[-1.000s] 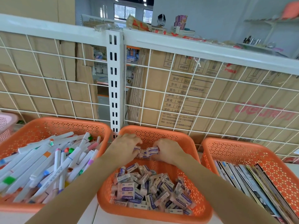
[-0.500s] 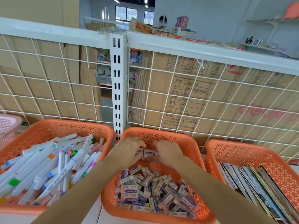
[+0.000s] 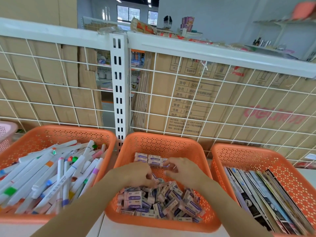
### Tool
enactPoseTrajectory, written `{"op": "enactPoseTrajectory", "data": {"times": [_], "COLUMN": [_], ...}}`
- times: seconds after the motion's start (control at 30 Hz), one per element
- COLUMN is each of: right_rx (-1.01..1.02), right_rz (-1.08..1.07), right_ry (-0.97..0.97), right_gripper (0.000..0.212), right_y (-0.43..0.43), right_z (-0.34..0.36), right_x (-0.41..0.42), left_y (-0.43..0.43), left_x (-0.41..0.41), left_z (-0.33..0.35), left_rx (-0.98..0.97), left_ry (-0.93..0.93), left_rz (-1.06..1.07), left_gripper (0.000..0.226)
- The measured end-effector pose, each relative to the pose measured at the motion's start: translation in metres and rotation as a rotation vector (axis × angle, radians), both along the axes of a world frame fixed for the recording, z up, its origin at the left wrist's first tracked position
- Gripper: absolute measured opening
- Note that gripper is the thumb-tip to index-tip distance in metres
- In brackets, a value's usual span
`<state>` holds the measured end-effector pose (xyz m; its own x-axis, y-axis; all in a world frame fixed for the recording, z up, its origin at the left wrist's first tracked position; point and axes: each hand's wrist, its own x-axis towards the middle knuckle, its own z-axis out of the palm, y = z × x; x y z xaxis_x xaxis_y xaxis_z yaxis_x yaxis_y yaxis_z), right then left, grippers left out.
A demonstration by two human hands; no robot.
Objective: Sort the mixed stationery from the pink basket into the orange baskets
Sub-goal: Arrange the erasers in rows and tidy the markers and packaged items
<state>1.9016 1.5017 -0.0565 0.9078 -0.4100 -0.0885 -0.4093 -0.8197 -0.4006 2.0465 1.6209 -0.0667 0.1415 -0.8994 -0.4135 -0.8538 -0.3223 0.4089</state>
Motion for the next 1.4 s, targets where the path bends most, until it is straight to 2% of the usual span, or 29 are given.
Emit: {"op": "enactPoseTrajectory", "data": {"times": [0.2, 0.3, 0.43, 0.53, 0.67, 0.77, 0.9, 0.97, 1.03, 1.1, 1.17, 1.27, 1.4], "right_rx": [0.059, 0.149, 0.175, 0.152, 0.168, 0.219, 0.316, 0.339, 0.415, 0.580, 0.734, 0.834, 0.901], "right_rz": [-0.006, 0.140, 0.252, 0.240, 0.236, 0.228, 0.228, 0.196, 0.069, -0.141, -0.296, -0.324, -0.323], "right_ry": [-0.003, 0.018, 0.113, 0.134, 0.159, 0.137, 0.134, 0.090, -0.047, -0.237, -0.336, -0.364, -0.453], "right_gripper": [0.026, 0.017, 0.025, 0.030, 0.030, 0.026, 0.022, 0.018, 0.011, 0.007, 0.012, 0.021, 0.020], "right_y": [-0.001, 0.001, 0.009, 0.010, 0.010, 0.010, 0.008, 0.001, -0.006, -0.007, -0.001, 0.008, 0.016], "right_z": [-0.001, 0.003, 0.006, 0.003, 0.001, 0.001, 0.002, 0.004, 0.007, 0.011, 0.013, 0.012, 0.014], "right_x": [-0.005, -0.008, -0.011, -0.010, -0.011, -0.011, -0.010, -0.013, -0.017, -0.018, -0.015, -0.009, -0.007], "left_y": [0.000, 0.002, 0.004, 0.008, 0.012, 0.013, 0.015, 0.016, 0.015, 0.014, 0.011, 0.007, 0.006], "left_x": [-0.005, -0.002, 0.003, 0.003, 0.000, -0.002, -0.003, -0.002, -0.002, -0.004, -0.008, -0.016, -0.020], "left_z": [-0.003, -0.001, 0.007, 0.014, 0.019, 0.017, 0.015, 0.015, 0.016, 0.018, 0.020, 0.024, 0.026], "left_rx": [-0.058, -0.144, -0.282, -0.252, -0.271, -0.289, -0.339, -0.402, -0.478, -0.528, -0.543, -0.561, -0.586], "left_ry": [0.078, 0.149, 0.250, 0.403, 0.524, 0.559, 0.582, 0.596, 0.597, 0.611, 0.666, 0.769, 0.833], "left_rz": [0.101, 0.184, 0.264, 0.276, 0.325, 0.335, 0.380, 0.452, 0.506, 0.547, 0.582, 0.612, 0.643], "left_gripper": [0.032, 0.019, 0.018, 0.029, 0.031, 0.035, 0.027, 0.021, 0.017, 0.015, 0.017, 0.021, 0.030]}}
